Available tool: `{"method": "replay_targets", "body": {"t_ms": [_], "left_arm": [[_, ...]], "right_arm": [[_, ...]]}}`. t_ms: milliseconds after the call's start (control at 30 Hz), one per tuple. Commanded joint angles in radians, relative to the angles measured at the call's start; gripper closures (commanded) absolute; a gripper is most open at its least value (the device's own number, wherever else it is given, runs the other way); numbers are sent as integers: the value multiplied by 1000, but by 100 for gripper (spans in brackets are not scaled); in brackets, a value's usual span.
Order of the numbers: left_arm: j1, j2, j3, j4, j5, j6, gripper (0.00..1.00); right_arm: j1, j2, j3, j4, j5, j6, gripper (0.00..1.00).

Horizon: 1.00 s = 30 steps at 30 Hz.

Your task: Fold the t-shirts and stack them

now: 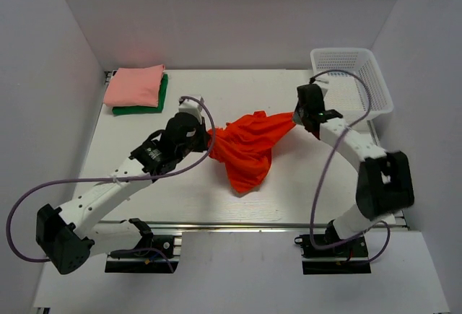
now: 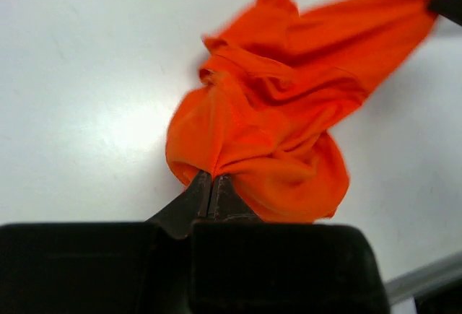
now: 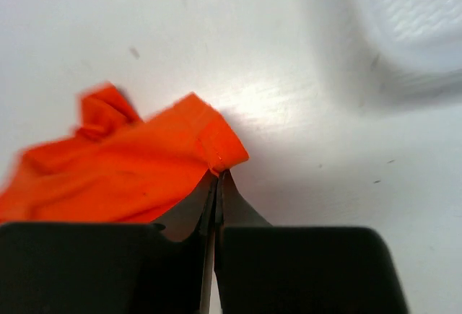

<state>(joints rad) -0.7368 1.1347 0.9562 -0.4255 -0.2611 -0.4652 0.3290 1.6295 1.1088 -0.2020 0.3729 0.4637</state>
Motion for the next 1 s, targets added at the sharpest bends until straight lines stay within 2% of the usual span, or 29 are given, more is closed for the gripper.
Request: {"method": "replay_targets", "body": {"t_ms": [0,267,433,500,667,767,833,967], "left_arm": [[8,-72,150,-96,-188,16,100],[8,-133,394,-229,-470,43,100],[8,-226,450,-176,-510,141,100],[8,-284,461,-144,-443,210,100],[8,-392,499,-21,-157,338,100],[8,-392,596,-33,-17,362,100],[8,-372,683,-58,63,385,100],[8,-331,811,-131,132,385,100]], "right_arm": [[-7,-219,43,-28,153,-36,100],[-15,-563,112,-73,297,-115,100],[-11,-713,212,-76,317,-189,100],[-12,-753,282,-79,302,-220,100],[-11,-807,437,-111,196,-289,100],[-8,-826,512,-134,79,-304,100],[-8,-829,588,-143,60,-307,100],[-10,-832,680,-177,3,-329,100]]}}
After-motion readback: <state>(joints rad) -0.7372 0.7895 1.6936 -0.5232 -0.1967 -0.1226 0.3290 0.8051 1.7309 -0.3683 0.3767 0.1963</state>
